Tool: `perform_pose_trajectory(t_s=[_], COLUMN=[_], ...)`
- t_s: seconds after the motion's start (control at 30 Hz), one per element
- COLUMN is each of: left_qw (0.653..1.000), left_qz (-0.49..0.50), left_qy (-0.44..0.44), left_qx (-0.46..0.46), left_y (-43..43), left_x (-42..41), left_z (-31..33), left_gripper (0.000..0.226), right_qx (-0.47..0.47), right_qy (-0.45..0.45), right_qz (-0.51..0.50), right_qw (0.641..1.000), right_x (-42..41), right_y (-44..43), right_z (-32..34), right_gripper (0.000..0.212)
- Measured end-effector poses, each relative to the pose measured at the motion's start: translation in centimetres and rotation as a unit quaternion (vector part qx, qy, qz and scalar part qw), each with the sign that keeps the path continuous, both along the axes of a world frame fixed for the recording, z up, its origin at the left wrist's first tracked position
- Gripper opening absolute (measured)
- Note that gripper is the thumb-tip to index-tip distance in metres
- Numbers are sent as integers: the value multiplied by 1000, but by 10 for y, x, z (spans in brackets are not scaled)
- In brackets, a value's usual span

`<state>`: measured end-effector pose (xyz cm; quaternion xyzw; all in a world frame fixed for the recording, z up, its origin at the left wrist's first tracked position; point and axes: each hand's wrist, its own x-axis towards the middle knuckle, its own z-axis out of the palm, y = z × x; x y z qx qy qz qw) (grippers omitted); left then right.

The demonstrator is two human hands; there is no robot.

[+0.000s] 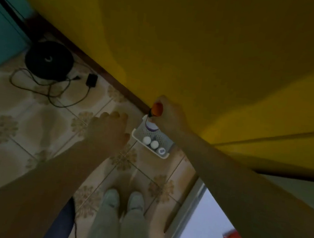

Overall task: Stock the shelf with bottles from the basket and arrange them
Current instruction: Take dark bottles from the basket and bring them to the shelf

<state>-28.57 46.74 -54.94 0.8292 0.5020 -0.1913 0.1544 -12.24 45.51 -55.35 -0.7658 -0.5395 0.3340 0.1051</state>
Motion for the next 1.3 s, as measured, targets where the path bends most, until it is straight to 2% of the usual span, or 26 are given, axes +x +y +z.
perform_pose_trajectory(t_s=[0.2,0.37,0.53,0.73,0.87,1.0,1.13,1.3], left_qw=[1000,999,999,998,997,998,998,998], left_qz=[-1,-28,-35,-32,-55,-27,-31,-23], left_qy=[6,35,39,38,48,58,58,43], left_qx=[-5,-21,-15,-26,-22,-10,9,35], left_y=[14,0,-3,4,8,11,19,34], left_x=[13,23,29,34,30,22,27,32], left_z=[-166,-290,-373,-418,-422,-385,-311,-181], left_gripper=[44,43,48,50,51,49,51,49], right_qx=[-22,-31,1,-15,-31,-51,-46,-14], right_qy=[-12,-6,-20,-94,-94,-85,-117,-127], right_qz=[-53,-54,1,39,64,65,127,140], right_qw=[998,998,1000,995,993,993,984,982], right_x=[16,16,8,0,-6,2,12,14], right_y=[-4,-2,13,12,18,26,34,55], right_z=[-197,-330,-419,-484,-485,-439,-353,-209], right_gripper=[30,28,36,39,39,41,42,45])
